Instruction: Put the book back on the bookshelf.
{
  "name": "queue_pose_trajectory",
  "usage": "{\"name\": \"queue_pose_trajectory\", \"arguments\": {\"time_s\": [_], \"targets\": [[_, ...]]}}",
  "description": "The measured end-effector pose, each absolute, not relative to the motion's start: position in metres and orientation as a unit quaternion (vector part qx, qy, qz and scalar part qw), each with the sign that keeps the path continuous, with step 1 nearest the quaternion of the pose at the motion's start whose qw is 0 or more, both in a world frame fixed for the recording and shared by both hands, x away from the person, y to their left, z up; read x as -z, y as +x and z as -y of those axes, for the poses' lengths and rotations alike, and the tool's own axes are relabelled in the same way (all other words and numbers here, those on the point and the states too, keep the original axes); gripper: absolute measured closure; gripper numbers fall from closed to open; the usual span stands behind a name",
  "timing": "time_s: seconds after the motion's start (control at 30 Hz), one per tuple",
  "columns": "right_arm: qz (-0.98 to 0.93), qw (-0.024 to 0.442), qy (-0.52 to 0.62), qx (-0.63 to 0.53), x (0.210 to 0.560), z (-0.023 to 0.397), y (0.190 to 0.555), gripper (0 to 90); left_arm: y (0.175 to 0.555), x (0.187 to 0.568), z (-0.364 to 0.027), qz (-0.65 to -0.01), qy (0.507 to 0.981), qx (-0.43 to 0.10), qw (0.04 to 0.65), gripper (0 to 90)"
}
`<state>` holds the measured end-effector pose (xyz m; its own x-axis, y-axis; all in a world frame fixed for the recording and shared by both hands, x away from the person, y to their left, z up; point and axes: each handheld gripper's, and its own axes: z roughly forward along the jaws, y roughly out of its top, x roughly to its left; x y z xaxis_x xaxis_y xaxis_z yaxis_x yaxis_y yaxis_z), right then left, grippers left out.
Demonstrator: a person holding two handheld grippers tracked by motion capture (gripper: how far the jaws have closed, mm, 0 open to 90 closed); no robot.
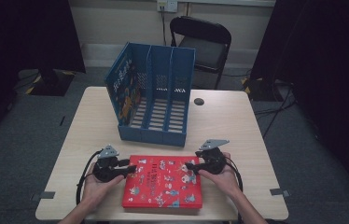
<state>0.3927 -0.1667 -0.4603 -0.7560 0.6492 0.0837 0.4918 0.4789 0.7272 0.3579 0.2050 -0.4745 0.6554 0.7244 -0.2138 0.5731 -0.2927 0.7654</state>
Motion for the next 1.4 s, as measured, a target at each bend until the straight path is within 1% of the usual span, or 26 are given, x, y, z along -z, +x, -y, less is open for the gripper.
{"name": "queue_pose_trajectory", "arguments": {"time_s": [0.13, 0.2, 0.27, 0.37, 0.53, 0.57, 0.63, 0.67, 0.77, 0.93, 1.03, 1.1, 1.23, 1.33, 1.4], "targets": [[-0.857, 0.104, 0.333, -0.379, 0.459, 0.17, 0.387, 32.6, 0.361, 0.475, -0.2, -0.395, 0.801, -0.103, 0.438, 56.2], [-0.858, 0.103, 0.334, -0.377, 0.458, 0.172, 0.384, 32.6, 0.362, 0.475, -0.199, -0.395, 0.801, -0.102, 0.438, 56.9], [-0.859, 0.105, 0.333, -0.375, 0.458, 0.174, 0.382, 32.6, 0.366, 0.475, -0.198, -0.392, 0.801, -0.102, 0.441, 60.0], [-0.859, 0.104, 0.332, -0.375, 0.457, 0.177, 0.375, 32.6, 0.368, 0.475, -0.194, -0.397, 0.798, -0.102, 0.442, 62.3], [-0.859, 0.109, 0.334, -0.372, 0.457, 0.182, 0.362, 32.6, 0.373, 0.472, -0.183, -0.366, 0.817, -0.129, 0.426, 63.0], [-0.859, 0.112, 0.333, -0.372, 0.456, 0.183, 0.36, 33.0, 0.374, 0.472, -0.182, -0.368, 0.815, -0.127, 0.43, 63.0], [-0.864, 0.124, 0.32, -0.369, 0.454, 0.183, 0.356, 39.4, 0.375, 0.473, -0.179, -0.367, 0.814, -0.13, 0.431, 63.3], [-0.864, 0.13, 0.315, -0.371, 0.453, 0.182, 0.356, 39.1, 0.376, 0.472, -0.179, -0.367, 0.814, -0.13, 0.43, 63.3], [-0.862, 0.118, 0.316, -0.378, 0.452, 0.176, 0.36, 36.0, 0.379, 0.47, -0.174, -0.367, 0.82, -0.125, 0.421, 63.6], [-0.866, 0.1, 0.308, -0.38, 0.453, 0.161, 0.37, 35.3, 0.387, 0.47, -0.161, -0.362, 0.82, -0.123, 0.426, 63.8], [-0.868, 0.091, 0.306, -0.38, 0.453, 0.154, 0.376, 34.9, 0.393, 0.468, -0.154, -0.353, 0.829, -0.12, 0.416, 63.8], [-0.868, 0.084, 0.306, -0.383, 0.454, 0.151, 0.379, 34.9, 0.396, 0.465, -0.146, -0.345, 0.837, -0.125, 0.405, 63.7], [-0.869, 0.075, 0.306, -0.382, 0.458, 0.149, 0.378, 34.9, 0.4, 0.468, -0.137, -0.342, 0.831, -0.12, 0.422, 63.0], [-0.869, 0.069, 0.303, -0.385, 0.459, 0.15, 0.376, 37.0, 0.4, 0.47, -0.138, -0.347, 0.827, -0.109, 0.429, 61.9], [-0.871, 0.066, 0.301, -0.384, 0.459, 0.15, 0.375, 39.0, 0.399, 0.471, -0.143, -0.354, 0.823, -0.092, 0.434, 60.7]]}}
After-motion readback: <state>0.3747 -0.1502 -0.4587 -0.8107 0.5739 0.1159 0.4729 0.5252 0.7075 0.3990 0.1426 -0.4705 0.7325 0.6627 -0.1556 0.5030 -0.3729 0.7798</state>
